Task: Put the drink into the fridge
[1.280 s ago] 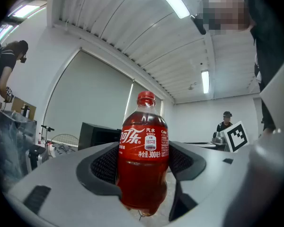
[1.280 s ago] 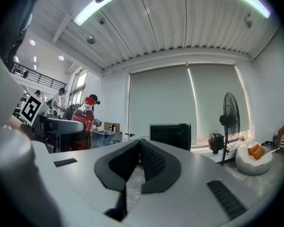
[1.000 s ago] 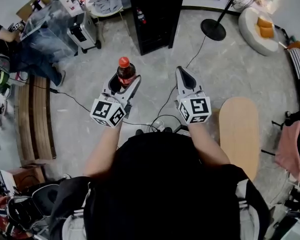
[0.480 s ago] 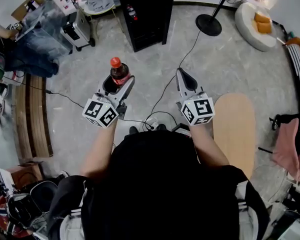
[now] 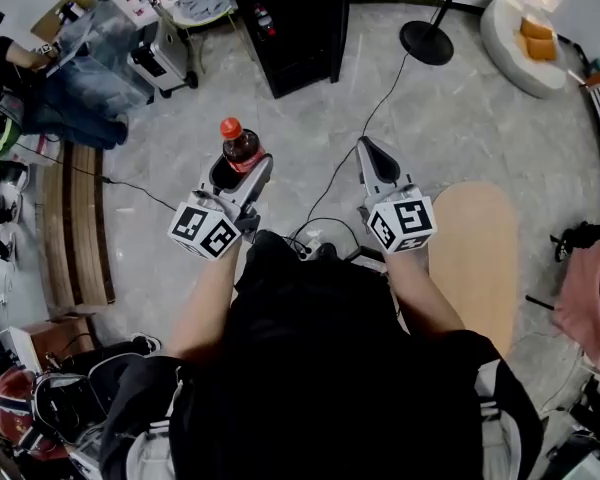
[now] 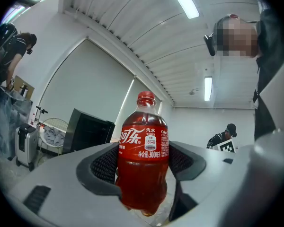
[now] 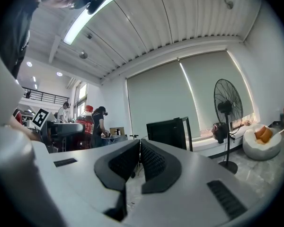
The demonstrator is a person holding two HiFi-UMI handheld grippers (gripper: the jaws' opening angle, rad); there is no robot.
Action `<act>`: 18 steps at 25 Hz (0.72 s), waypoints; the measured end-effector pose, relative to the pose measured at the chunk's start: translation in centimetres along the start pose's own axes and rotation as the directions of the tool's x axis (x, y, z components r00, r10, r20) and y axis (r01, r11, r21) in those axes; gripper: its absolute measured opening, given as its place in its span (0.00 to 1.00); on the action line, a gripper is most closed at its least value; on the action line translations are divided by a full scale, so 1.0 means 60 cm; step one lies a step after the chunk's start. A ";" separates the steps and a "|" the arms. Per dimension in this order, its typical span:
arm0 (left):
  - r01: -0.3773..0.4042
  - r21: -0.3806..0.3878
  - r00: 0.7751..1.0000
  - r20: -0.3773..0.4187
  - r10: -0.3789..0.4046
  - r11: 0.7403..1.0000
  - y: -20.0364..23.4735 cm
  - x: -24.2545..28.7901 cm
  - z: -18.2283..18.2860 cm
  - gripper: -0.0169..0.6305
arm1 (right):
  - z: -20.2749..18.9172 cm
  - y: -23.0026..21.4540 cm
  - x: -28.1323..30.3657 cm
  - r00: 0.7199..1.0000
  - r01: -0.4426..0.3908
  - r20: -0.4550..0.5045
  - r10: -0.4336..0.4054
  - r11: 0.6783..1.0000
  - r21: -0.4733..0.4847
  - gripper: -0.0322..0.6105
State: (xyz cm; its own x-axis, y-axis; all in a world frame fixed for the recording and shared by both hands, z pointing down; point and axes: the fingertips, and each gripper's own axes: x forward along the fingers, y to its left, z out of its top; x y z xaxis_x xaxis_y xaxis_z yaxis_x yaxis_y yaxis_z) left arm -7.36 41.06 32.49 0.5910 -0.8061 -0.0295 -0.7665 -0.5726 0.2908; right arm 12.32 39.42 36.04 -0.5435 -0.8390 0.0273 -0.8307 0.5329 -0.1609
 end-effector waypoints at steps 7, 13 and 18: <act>-0.015 -0.008 1.000 -0.001 0.015 1.000 0.035 0.028 0.017 0.52 | 0.010 -0.002 0.039 1.000 0.000 0.003 0.000 1.000 -0.024 0.08; 0.002 -0.022 1.000 -0.008 -0.002 1.000 0.123 0.091 0.013 0.52 | -0.003 -0.035 0.129 0.999 0.024 -0.021 -0.025 0.999 -0.046 0.08; 0.055 0.004 0.998 -0.011 -0.054 0.999 0.210 0.187 0.016 0.52 | -0.005 -0.086 0.234 0.997 0.062 -0.046 -0.066 0.994 -0.087 0.08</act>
State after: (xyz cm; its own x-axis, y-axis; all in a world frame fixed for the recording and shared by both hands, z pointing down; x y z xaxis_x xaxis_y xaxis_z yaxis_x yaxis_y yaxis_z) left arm -10.61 24.65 34.92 0.6347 -0.7720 -0.0344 -0.7342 -0.6163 0.2847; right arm 8.91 24.93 37.57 -0.4921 -0.8666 0.0831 -0.8703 0.4872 -0.0727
